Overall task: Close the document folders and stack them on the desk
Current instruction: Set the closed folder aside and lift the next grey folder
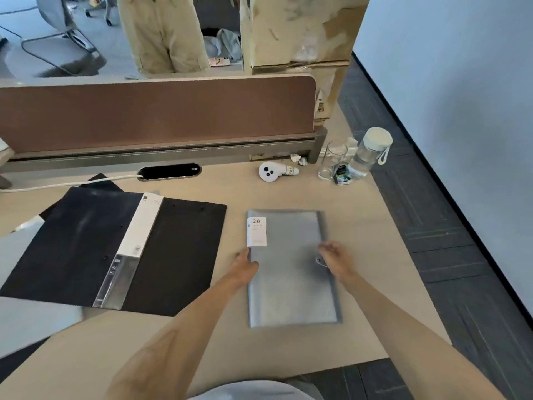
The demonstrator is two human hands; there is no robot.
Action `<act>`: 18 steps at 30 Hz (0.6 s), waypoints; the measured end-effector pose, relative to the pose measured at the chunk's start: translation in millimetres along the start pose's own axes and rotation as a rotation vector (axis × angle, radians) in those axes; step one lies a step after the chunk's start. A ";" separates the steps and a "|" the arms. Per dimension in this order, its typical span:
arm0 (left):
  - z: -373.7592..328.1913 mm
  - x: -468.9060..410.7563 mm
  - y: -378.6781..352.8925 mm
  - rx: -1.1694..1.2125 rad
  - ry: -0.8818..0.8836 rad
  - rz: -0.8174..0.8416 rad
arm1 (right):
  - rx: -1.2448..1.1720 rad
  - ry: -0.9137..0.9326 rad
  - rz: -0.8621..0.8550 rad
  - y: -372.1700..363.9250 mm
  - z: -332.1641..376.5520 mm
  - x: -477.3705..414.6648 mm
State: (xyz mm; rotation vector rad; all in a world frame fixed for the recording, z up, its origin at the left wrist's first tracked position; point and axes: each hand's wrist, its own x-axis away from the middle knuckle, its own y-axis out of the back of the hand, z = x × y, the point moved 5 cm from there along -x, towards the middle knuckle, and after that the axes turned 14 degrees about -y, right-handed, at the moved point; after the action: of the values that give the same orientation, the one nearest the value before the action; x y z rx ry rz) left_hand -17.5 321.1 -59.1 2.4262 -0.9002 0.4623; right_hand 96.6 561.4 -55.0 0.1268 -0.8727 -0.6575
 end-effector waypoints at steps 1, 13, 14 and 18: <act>0.9 -1.3 -2.6 -0.030 0.007 -0.012 | 0.120 0.043 0.003 -0.4 1.0 -3.5; 21.4 64.4 62.0 -0.336 -0.009 -0.190 | 0.535 0.372 0.280 -116.1 46.0 43.1; 28.6 73.2 71.4 -0.334 0.001 -0.222 | 0.559 0.396 0.304 -130.0 49.2 49.6; 58.8 105.7 110.0 -0.274 0.055 -0.357 | 0.626 0.423 0.381 -183.4 57.7 74.9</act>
State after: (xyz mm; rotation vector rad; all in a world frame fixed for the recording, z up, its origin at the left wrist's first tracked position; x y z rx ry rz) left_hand -7.6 162.8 -19.6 2.2419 -0.4566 0.2530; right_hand -0.4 380.5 -33.8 0.6230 -0.6390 0.0230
